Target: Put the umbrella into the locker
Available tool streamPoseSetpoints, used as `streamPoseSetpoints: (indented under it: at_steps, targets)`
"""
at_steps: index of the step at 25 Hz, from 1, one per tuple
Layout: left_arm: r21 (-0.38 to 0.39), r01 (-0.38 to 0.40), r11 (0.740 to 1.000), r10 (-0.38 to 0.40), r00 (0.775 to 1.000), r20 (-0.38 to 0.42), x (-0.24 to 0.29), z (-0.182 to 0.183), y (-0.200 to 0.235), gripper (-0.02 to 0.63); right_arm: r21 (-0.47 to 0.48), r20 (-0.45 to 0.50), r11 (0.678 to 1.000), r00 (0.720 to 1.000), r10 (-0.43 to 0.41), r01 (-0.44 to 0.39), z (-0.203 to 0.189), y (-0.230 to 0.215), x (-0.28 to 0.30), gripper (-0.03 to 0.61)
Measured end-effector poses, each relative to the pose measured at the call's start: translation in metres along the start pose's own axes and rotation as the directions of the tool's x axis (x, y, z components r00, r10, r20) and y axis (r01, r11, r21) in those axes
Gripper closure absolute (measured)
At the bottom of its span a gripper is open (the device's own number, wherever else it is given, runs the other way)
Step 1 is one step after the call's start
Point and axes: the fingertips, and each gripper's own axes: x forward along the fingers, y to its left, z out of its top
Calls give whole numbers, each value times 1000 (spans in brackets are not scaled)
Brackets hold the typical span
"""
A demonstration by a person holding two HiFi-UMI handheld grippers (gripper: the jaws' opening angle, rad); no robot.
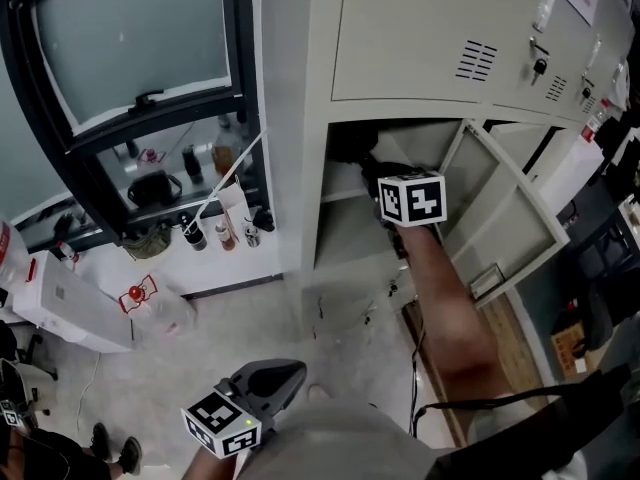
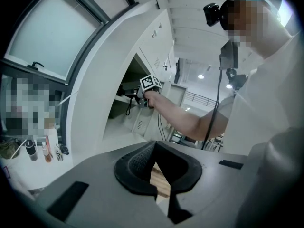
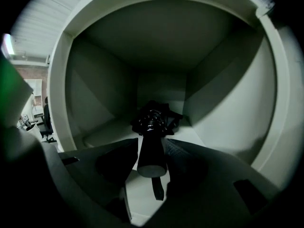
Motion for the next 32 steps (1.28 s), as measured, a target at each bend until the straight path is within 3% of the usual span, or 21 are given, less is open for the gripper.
streamPoseSetpoints:
  at_steps: [11,19,26,32]
  targets:
    - [22,71,997,-71,997,-26,-50,-35,-50,603,12,1,999,999,-35,35,-42,38,-80,419]
    - [30,125,992,-123,991,-49,-94,-63,-83,603,39,-6,999,1000,-11,11,-79,99,-150,420]
    - [50,173,984,-170,984,-53,-117,-83,-112,603,51,2,999,1000,4,-4,-121,144,-220,526]
    - [48,201,978,-198,978,-61,-129,-100,-129,603,51,-34,997,998,59,-57,-165,199,-268,545]
